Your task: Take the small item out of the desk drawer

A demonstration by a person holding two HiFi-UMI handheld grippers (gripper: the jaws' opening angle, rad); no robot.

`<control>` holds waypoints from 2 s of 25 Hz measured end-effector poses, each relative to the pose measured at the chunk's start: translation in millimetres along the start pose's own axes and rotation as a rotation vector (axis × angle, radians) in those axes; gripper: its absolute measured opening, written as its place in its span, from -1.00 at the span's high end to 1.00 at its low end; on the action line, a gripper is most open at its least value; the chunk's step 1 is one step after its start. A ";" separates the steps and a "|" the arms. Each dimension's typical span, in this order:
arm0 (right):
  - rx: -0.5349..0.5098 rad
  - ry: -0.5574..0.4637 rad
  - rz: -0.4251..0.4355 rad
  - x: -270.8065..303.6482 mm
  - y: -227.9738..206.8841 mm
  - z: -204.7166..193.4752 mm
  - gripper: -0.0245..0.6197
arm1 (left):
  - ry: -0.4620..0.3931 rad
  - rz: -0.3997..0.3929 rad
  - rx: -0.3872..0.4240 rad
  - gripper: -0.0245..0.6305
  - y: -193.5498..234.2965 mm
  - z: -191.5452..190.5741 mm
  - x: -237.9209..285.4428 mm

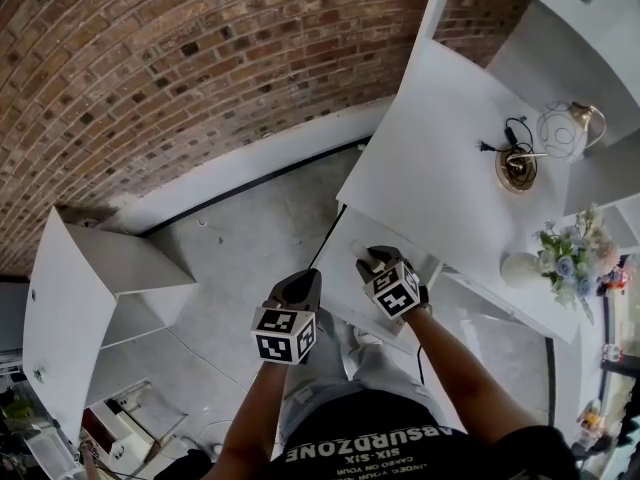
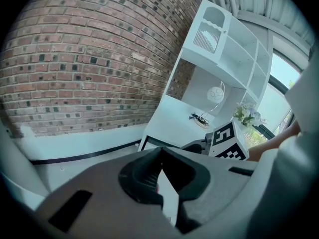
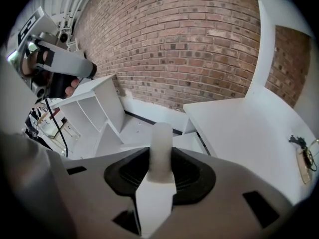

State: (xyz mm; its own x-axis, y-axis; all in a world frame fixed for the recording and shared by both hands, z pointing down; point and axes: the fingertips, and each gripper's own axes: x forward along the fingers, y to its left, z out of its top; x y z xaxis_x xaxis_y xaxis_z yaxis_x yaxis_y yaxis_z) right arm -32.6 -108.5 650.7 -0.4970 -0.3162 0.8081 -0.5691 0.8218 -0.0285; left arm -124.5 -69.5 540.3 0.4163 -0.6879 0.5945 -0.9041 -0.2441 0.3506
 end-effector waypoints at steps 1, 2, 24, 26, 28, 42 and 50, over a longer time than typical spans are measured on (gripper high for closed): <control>0.006 -0.008 -0.002 -3.2 0.3 1.2 0.51 | 0.001 -0.001 0.006 0.91 -1.3 0.4 0.0; 0.012 -0.015 -0.005 -6.5 0.6 2.3 0.51 | 0.001 -0.002 0.011 0.91 -2.8 0.8 -0.3; 0.121 -0.198 -0.006 -95.8 7.4 11.7 0.51 | -0.038 -0.002 0.046 0.91 -48.6 -4.6 -12.7; 0.128 -0.216 -0.001 -103.8 8.6 11.3 0.51 | -0.041 -0.002 0.048 0.91 -53.7 -5.8 -13.7; 0.136 -0.238 0.005 -112.1 9.1 11.5 0.51 | -0.047 -0.001 0.049 0.91 -58.9 -6.7 -14.1; 0.170 -0.330 0.024 -166.6 13.0 1.5 0.52 | -0.095 0.008 0.051 0.91 -99.9 -14.8 -22.1; 0.182 -0.391 0.032 -190.2 20.4 4.2 0.52 | -0.103 0.012 0.064 0.91 -114.5 -18.8 -28.3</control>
State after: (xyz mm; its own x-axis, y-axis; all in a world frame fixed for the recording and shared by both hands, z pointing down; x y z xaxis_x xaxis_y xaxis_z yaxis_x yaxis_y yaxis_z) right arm 47.6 -33.7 493.9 -0.7068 -0.4765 0.5228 -0.6385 0.7479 -0.1816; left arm -31.0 -9.2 497.0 0.3964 -0.7570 0.5195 -0.9146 -0.2767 0.2948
